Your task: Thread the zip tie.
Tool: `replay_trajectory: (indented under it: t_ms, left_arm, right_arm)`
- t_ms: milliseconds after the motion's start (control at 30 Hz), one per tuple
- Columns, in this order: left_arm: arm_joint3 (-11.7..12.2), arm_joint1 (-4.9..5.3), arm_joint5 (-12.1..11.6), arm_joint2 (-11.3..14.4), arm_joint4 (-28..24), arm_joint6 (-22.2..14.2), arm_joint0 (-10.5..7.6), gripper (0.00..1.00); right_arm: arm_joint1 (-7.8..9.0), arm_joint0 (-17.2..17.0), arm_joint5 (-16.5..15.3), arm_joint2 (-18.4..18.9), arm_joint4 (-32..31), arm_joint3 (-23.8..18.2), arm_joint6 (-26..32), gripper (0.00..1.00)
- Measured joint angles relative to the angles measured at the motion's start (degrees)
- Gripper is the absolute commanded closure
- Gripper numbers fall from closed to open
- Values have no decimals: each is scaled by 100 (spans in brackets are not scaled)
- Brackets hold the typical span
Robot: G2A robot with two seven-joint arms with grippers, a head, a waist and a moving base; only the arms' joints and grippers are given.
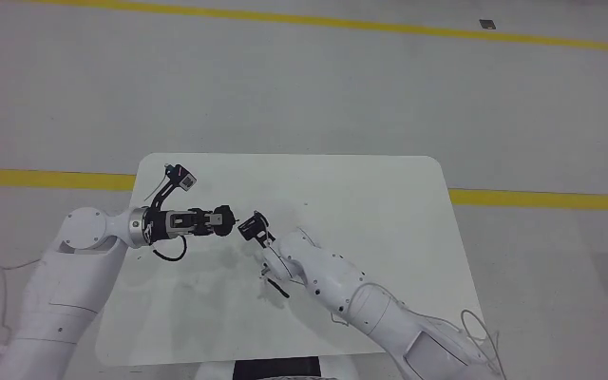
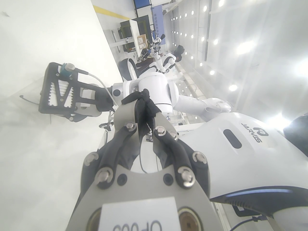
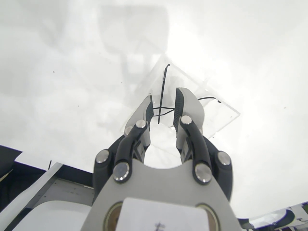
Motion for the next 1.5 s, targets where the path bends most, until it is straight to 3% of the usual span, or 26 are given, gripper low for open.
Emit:
replay_trajectory:
  t_ms: [467, 667, 1033, 1100, 1167, 1500]
  left_arm:
    - [0, 0, 0, 0, 0, 0, 0, 100]
    - [0, 0, 0, 0, 0, 0, 0, 100]
    - [0, 0, 0, 0, 0, 0, 0, 100]
    - [0, 0, 0, 0, 0, 0, 0, 100]
    - [0, 0, 0, 0, 0, 0, 0, 100]
    - [0, 0, 0, 0, 0, 0, 0, 100]
  right_arm:
    - [-133, -48, -21, -26, -359, 143, 131, 80]
    - [-189, -72, -8, 2, -467, 193, 158, 100]
    - [-253, -150, -54, 160, -571, 228, 173, 100]
    - [-253, -175, -67, 201, -587, 197, 168, 85]
    - [-252, -210, -88, 249, -614, 146, 146, 80]
    - [-253, -372, -378, 436, -590, 39, 24, 73]
